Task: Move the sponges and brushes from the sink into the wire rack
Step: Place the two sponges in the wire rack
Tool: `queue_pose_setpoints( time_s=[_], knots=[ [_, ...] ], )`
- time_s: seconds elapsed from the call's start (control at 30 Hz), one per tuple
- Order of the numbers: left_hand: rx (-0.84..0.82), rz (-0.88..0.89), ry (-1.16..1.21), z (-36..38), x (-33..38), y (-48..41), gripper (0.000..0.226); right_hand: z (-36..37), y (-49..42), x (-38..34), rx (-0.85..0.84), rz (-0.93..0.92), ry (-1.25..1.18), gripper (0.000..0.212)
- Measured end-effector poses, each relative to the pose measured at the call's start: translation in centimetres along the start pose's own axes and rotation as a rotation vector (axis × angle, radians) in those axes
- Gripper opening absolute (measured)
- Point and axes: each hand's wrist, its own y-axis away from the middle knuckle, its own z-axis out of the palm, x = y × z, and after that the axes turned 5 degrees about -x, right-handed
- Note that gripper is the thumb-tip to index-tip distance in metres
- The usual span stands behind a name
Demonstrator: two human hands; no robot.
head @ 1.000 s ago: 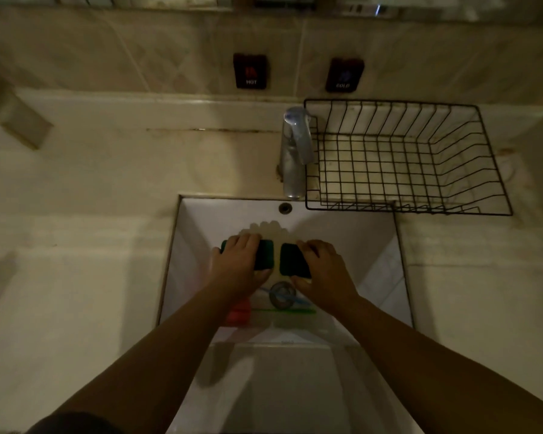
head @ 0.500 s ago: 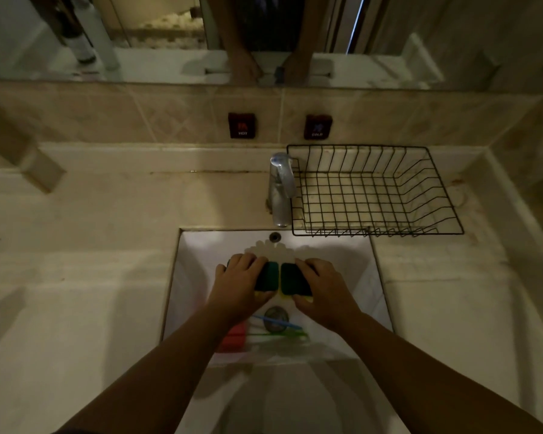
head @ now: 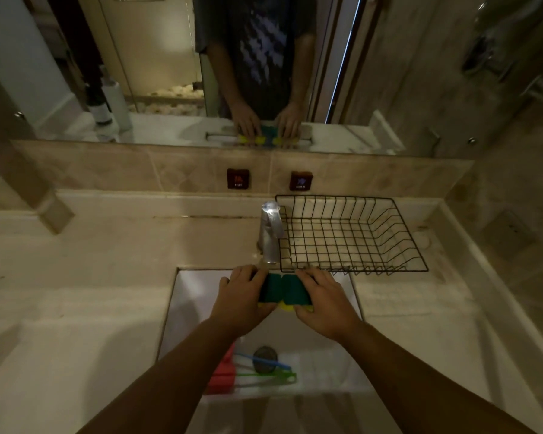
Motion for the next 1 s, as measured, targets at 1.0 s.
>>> queue_pose_setpoints(
  time_s=[1.0],
  knots=[
    [0.163,0.179,0.017,-1.7,8.5,-6.9,0.06,-8.0,0.8,8.4,0.153,0.016,-0.011,0.071]
  ],
)
